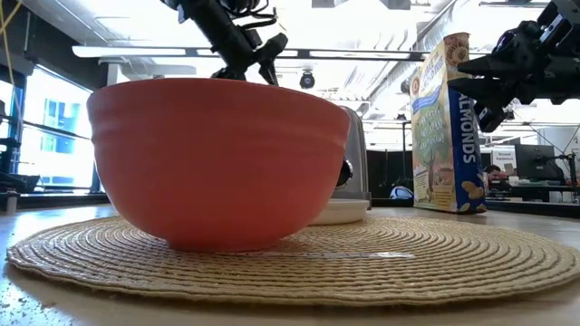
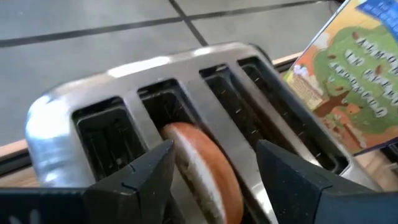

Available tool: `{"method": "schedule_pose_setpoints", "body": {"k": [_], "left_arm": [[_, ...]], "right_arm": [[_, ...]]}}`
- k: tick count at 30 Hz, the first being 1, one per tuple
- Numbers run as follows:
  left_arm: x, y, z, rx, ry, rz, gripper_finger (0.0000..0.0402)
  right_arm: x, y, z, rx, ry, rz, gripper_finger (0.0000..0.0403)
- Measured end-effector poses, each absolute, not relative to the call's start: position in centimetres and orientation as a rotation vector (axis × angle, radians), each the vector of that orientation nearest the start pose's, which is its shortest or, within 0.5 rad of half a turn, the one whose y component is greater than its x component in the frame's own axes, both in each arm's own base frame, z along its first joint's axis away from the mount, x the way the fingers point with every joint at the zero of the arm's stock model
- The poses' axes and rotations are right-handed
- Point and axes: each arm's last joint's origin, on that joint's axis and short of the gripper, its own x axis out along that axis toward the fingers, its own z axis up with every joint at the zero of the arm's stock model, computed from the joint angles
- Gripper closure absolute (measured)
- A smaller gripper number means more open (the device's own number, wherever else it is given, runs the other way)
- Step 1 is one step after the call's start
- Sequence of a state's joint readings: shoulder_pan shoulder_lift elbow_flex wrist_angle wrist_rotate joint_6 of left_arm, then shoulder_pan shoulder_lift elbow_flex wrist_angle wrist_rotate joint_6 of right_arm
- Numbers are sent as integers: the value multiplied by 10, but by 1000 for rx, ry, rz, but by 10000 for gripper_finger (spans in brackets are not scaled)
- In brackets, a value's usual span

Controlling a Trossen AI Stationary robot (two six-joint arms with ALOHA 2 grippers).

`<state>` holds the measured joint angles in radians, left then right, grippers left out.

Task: Arrange a breakfast setting
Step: Put the bagel bread on the plate on the placemat

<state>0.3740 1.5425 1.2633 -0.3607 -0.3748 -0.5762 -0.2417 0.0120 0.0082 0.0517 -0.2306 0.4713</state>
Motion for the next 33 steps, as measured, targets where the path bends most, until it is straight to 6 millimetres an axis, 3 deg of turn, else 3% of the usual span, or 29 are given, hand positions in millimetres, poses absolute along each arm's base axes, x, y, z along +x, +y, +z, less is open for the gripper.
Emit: {"method": "schedule_pose_setpoints", "body": {"k": [7,23,33], "left_arm": [[313,134,300,-528,439,891,174],[329,143,276,-554,467,895,175],[330,146,272,-557,479,914,236]], "right_arm": [[96,-17,170,460,-48,0,292],[96,-17,170,460,-48,0,292],[96,-17,170,460,-47,0,292]]}}
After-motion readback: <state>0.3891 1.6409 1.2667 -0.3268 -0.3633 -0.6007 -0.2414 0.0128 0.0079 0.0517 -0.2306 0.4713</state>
